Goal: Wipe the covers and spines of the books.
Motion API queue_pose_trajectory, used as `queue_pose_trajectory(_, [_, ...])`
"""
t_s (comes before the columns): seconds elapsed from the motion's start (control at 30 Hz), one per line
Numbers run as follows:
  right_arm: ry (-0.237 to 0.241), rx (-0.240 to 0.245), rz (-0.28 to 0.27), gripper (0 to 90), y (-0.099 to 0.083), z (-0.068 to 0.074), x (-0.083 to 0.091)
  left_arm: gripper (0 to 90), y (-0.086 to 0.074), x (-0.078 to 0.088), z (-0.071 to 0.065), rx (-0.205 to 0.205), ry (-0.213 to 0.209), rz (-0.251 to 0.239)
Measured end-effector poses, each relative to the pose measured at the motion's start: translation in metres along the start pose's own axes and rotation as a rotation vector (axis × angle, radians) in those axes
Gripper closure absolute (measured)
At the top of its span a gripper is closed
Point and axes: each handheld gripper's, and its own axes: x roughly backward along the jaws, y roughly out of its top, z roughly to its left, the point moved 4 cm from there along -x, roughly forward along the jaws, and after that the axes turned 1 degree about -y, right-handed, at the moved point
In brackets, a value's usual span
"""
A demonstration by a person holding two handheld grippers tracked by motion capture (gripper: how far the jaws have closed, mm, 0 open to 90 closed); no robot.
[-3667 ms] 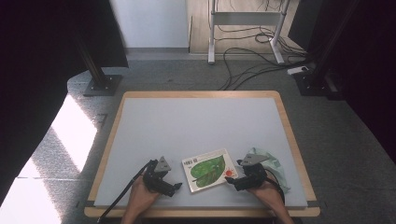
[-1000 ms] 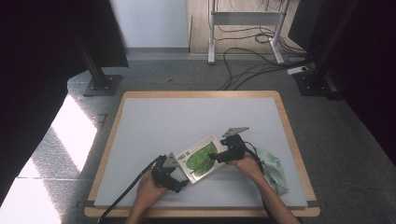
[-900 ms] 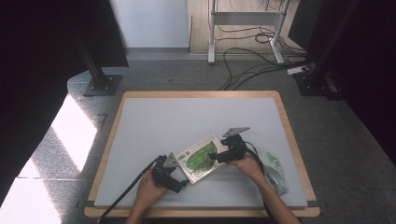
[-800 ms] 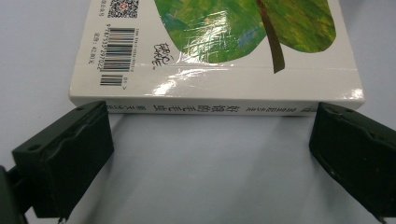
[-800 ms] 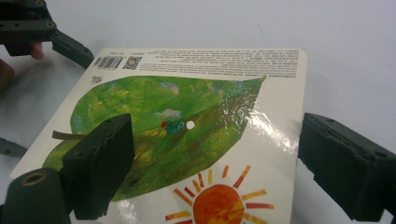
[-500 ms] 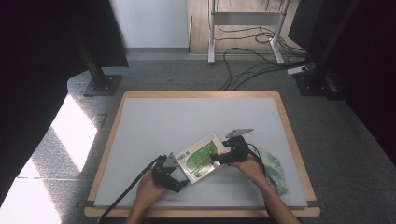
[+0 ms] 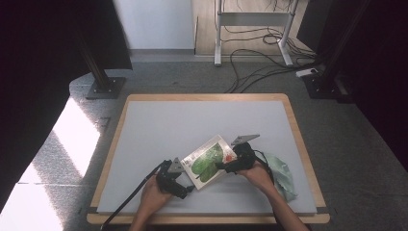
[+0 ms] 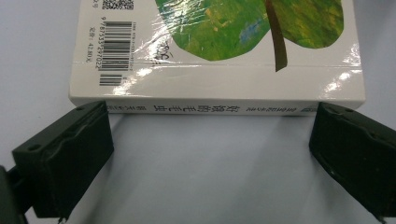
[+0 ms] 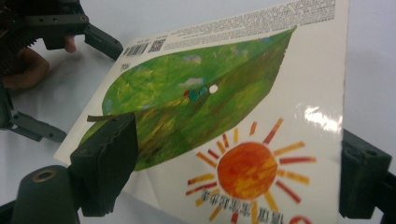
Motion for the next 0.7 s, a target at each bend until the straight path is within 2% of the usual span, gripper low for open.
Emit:
queue_pose_trajectory(0.1, [-0.001, 0.026, 0.013, 16.0, 0.007, -0.003, -0.002, 0.0, 0.0, 0.0, 0.0, 0.0, 0.0, 0.0])
queue_pose_trajectory(0.4, [-0.004, 0.135, 0.103, 19.4, 0.034, -0.013, -0.015, 0.0, 0.0, 0.0, 0.0, -0.001, -0.001, 0.001])
queue_pose_trajectory(0.47, [0.003, 0.145, 0.107, 19.7, 0.038, -0.015, -0.017, 0.0, 0.0, 0.0, 0.0, -0.001, -0.001, 0.001])
queue_pose_trajectory(0.57, [0.009, 0.162, 0.108, 29.4, 0.042, -0.018, -0.017, 0.0, 0.0, 0.0, 0.0, -0.001, -0.001, 0.001])
queue_pose_trajectory(0.63, [0.006, 0.157, 0.104, 39.9, 0.043, -0.02, -0.014, 0.0, 0.0, 0.0, 0.0, -0.001, -0.001, 0.001])
queue_pose_trajectory(0.7, [0.025, 0.148, 0.069, 49.7, 0.043, -0.024, -0.007, 0.0, 0.0, 0.0, 0.0, -0.001, 0.001, 0.001])
